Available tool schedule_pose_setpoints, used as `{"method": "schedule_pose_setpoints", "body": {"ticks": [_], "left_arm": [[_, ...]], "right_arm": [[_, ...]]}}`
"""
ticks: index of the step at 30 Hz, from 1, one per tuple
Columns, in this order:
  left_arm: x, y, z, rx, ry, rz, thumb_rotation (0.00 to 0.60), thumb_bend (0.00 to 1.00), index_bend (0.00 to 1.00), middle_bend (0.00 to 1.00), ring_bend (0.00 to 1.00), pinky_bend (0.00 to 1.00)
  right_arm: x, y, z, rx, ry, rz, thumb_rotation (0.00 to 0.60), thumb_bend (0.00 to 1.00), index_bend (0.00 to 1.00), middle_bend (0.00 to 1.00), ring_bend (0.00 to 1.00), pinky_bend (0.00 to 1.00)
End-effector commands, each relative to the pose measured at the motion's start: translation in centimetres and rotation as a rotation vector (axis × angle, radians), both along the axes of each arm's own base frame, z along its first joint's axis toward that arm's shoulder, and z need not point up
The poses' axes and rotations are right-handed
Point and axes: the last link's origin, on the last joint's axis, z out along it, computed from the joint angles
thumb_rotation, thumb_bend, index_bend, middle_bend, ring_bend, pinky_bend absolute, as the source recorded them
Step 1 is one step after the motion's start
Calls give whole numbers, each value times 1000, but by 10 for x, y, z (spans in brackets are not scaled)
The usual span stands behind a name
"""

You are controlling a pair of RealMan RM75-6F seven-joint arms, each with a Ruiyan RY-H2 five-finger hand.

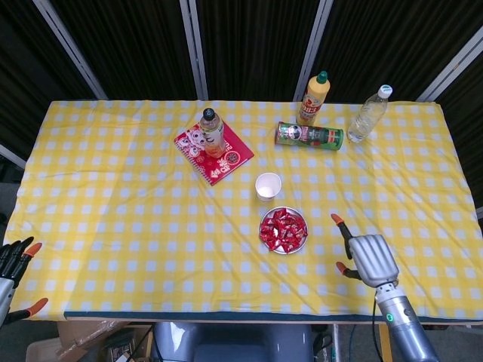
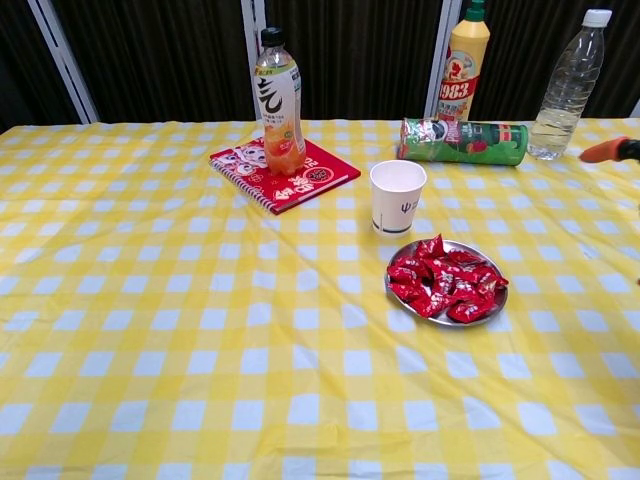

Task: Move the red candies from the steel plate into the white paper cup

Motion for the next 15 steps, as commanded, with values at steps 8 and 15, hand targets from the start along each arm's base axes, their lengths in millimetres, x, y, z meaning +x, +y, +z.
{"method": "schedule_pose_setpoints", "body": {"ticks": [8,15], "left_arm": [[-1,2,2,-22,-29,18,600,66,0,0,0,0],[-2,3,2,-31,-38,27,600,66,0,0,0,0]], "right_arm": [[45,-30,-64,106,-11,-8,600,293,202,764,836,999],[57,-42,-91,139,-28,-44,600,293,256,764,836,1000]]}}
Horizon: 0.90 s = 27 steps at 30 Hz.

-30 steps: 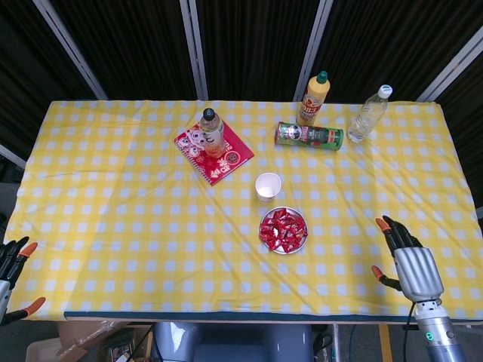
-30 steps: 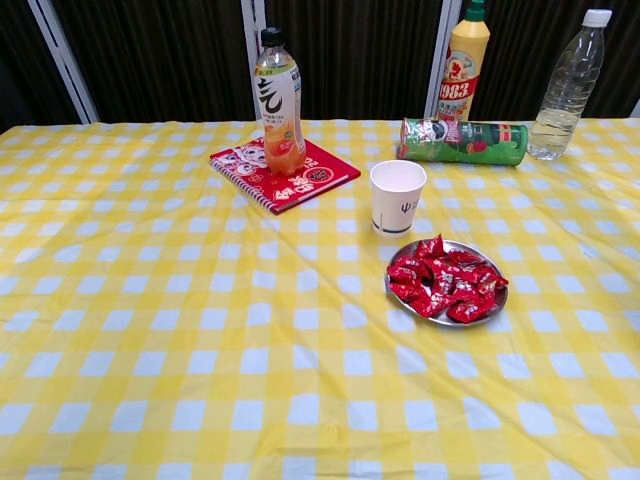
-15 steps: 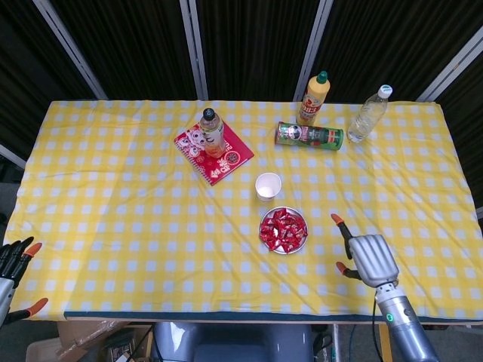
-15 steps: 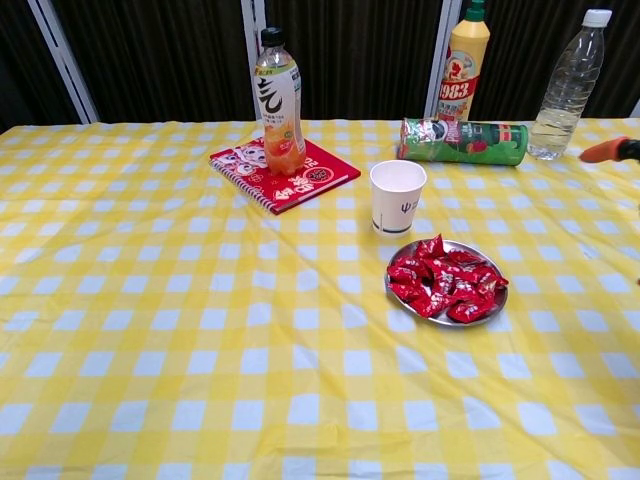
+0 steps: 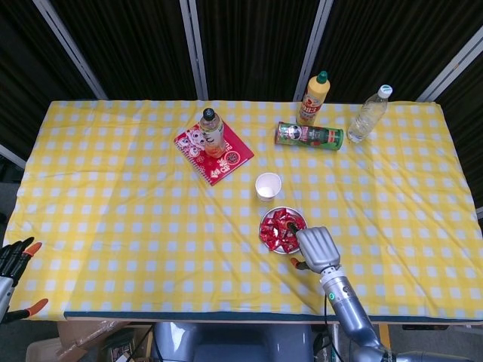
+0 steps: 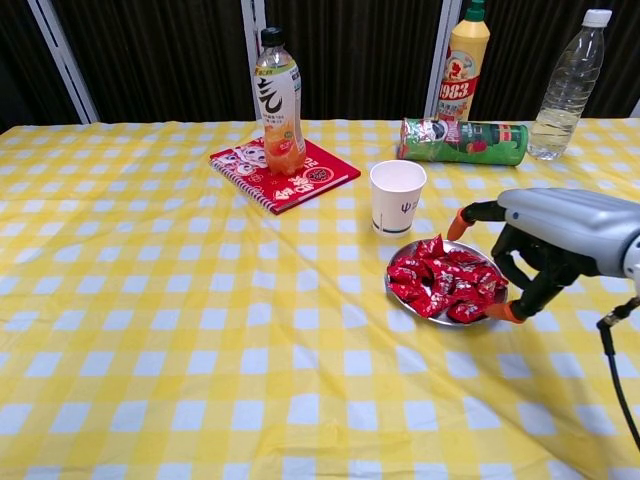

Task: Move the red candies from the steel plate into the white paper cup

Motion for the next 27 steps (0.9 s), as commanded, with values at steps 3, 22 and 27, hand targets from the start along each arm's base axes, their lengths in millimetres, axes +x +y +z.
{"method": "schedule_pose_setpoints", "body": {"ticks": [3,22,27], "left_arm": [[1,0,0,-6,-1,0,600,66,0,0,0,0],[0,3,-1,-19,-1,23,600,66,0,0,0,0],[0,4,-1,-20,-2,25,600,66,0,0,0,0]], "right_arm": [[8,-13,-16,14,-4,-20,600,294,207,764,836,1000],[6,-39,-29,76,77,-94,600,293,85,764,836,1000],[6,-45,-31,85,102,-110,600,293,77,764,836,1000]]}}
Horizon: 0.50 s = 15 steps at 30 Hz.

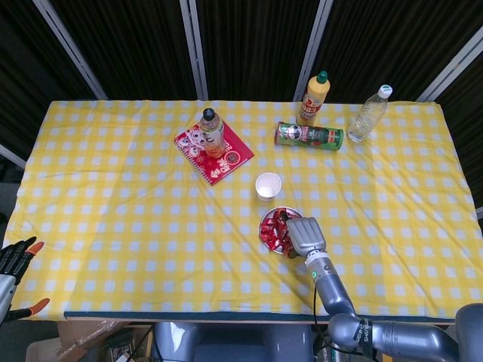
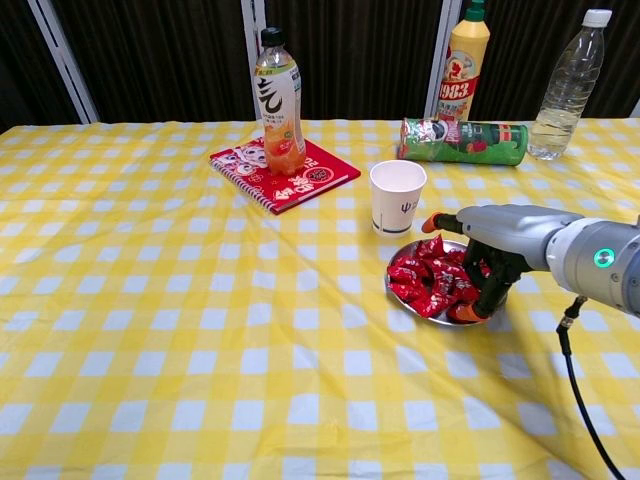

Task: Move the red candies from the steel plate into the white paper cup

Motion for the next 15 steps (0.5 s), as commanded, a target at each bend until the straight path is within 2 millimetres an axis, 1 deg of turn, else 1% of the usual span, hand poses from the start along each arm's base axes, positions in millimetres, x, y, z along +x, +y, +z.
{"method": "schedule_pose_setpoints", "body": {"ticks": [1,7,12,15], "left_arm": [[0,0,0,0,-1,2,600,66,0,0,0,0],[-2,0,0,-5,-6,8,600,66,0,0,0,0],[-1,0,0,-8,-7,6,600,66,0,0,0,0],[0,1,0,-9,-9,8,600,66,0,0,0,0]], "right_arm": [[1,-5,-1,4,12,-5,600,293,77,764,836,1000],[4,-9,-4,12,28,-5,600,292,82,764,836,1000],[4,-11,-7,17,48,-10,600,293,189,764,836,1000],[3,-12,-9,24,57,-15,600,292,206,764,836,1000]]}}
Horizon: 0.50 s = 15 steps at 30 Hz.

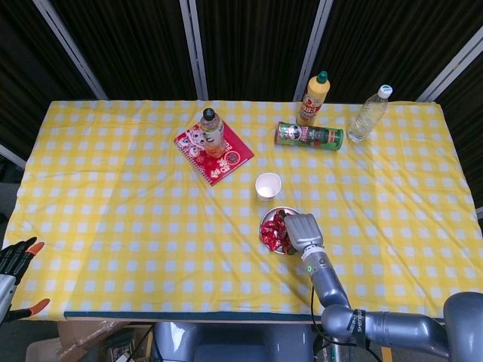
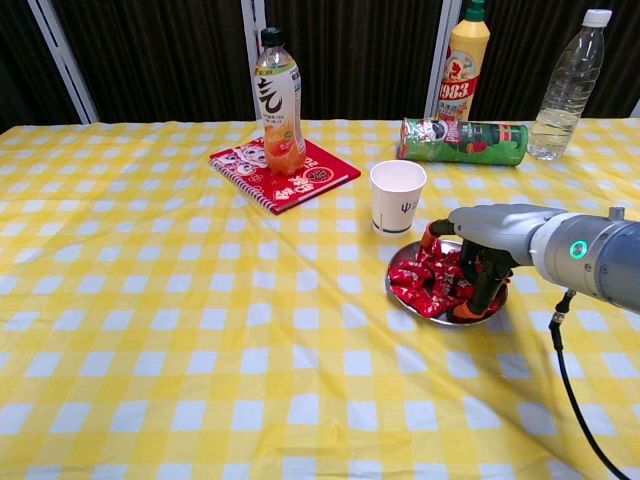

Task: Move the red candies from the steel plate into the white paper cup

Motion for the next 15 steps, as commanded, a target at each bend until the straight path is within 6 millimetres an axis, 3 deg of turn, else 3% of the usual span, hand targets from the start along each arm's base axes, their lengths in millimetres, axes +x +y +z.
{"method": "schedule_pose_setpoints", "body": {"ticks": [1,15], "left_arm": [[0,0,0,-1,-1,2,600,66,0,0,0,0],[-1,0,0,-4,-3,8,600,65,0,0,0,0]], "right_arm": [[0,0,-2,6,7,-4,600,292,207,764,836,1000],[7,-5,-7,3,-17,-10,600,293,216,764,836,1000]]}}
